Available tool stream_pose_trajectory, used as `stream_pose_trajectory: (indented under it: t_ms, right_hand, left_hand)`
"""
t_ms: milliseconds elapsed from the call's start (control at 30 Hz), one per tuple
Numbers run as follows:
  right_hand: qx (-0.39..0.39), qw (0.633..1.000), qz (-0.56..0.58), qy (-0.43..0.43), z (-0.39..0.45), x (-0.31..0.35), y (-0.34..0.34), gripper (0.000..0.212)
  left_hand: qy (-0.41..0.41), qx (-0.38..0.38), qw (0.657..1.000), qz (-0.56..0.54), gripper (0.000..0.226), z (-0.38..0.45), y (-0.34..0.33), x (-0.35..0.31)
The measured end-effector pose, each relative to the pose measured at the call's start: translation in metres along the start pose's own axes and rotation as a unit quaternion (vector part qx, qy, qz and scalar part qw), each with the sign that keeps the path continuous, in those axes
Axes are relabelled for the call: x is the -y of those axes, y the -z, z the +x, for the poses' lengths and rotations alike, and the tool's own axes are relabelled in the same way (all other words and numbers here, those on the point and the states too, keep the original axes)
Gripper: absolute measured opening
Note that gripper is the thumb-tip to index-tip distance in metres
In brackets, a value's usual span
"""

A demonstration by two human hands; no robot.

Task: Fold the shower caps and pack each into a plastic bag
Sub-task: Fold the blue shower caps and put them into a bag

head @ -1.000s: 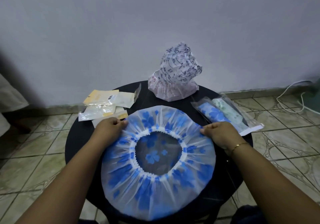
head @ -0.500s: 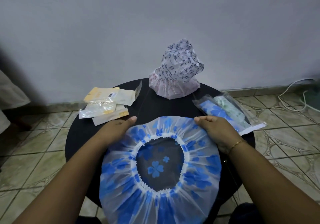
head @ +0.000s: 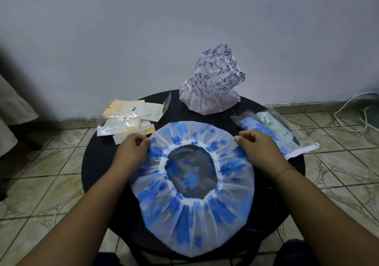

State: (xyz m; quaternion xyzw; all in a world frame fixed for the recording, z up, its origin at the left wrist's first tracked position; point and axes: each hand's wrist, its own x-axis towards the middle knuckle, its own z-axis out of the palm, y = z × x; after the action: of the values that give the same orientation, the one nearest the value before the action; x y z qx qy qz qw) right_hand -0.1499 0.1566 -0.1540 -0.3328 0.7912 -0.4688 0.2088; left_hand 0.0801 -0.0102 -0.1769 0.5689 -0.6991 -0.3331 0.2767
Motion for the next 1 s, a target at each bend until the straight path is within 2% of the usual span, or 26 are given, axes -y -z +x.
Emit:
stream_pose_trajectory:
  t_ms: [67,100,133,167,200,267,300,367,433,467,633,700,733,867,933,1000]
  right_hand:
    - [-0.017,0.994,-0.077,0.071,-0.008,0.003,0.005,0.032]
    - [-0.018,0.987,-0.110,0.113,-0.013,0.005,0.007,0.031]
    - [-0.009,0.978,-0.141,0.151,-0.019,0.007,0.008,0.031]
    - [0.011,0.970,-0.170,0.176,-0.024,0.008,0.008,0.032]
    - [0.040,0.960,-0.202,0.187,-0.028,0.008,0.007,0.034]
    - [0.117,0.930,-0.299,0.178,-0.036,0.004,0.003,0.041]
    - [0.164,0.908,-0.350,0.159,-0.038,0.000,0.002,0.054]
    - [0.248,0.866,-0.421,0.108,-0.041,-0.009,0.003,0.095]
    - [0.281,0.838,-0.456,0.106,-0.039,-0.018,0.008,0.126]
    - [0.290,0.828,-0.467,0.112,-0.036,-0.022,0.011,0.135]
    - [0.314,0.812,-0.474,0.131,-0.023,-0.030,0.018,0.143]
    - [0.286,0.828,-0.464,0.134,-0.022,-0.029,0.018,0.141]
    - [0.257,0.840,-0.457,0.138,-0.022,-0.029,0.018,0.133]
    - [0.091,0.875,-0.432,0.199,-0.029,-0.019,0.016,0.081]
    - [0.003,0.892,-0.392,0.225,-0.035,-0.013,0.013,0.057]
    - [-0.030,0.915,-0.337,0.220,-0.039,-0.008,0.009,0.039]
  left_hand:
    - [-0.073,-0.063,0.992,0.078,0.038,-0.005,0.005,0.004]
    - [-0.142,-0.097,0.978,0.120,0.041,-0.010,0.009,0.004]
    - [-0.209,-0.099,0.963,0.139,0.042,-0.016,0.014,0.003]
    - [-0.256,-0.052,0.955,0.138,0.047,-0.021,0.019,0.001]
    - [-0.272,0.032,0.953,0.127,0.061,-0.027,0.024,0.000]
    - [-0.239,0.215,0.935,0.147,0.103,-0.037,0.030,0.001]
    - [-0.219,0.281,0.915,0.188,0.121,-0.039,0.031,0.005]
    - [-0.196,0.358,0.876,0.258,0.140,-0.039,0.032,0.014]
    - [-0.195,0.384,0.851,0.300,0.146,-0.036,0.034,0.023]
    - [-0.196,0.386,0.843,0.319,0.147,-0.034,0.034,0.027]
    - [-0.186,0.374,0.824,0.384,0.151,-0.032,0.036,0.034]
    - [-0.169,0.360,0.828,0.396,0.150,-0.034,0.037,0.033]
    - [-0.158,0.347,0.834,0.399,0.149,-0.037,0.038,0.032]
    - [-0.144,0.245,0.857,0.430,0.144,-0.059,0.038,0.014]
    - [-0.183,0.187,0.856,0.446,0.137,-0.073,0.035,0.002]
    - [-0.221,0.157,0.872,0.408,0.121,-0.081,0.029,-0.004]
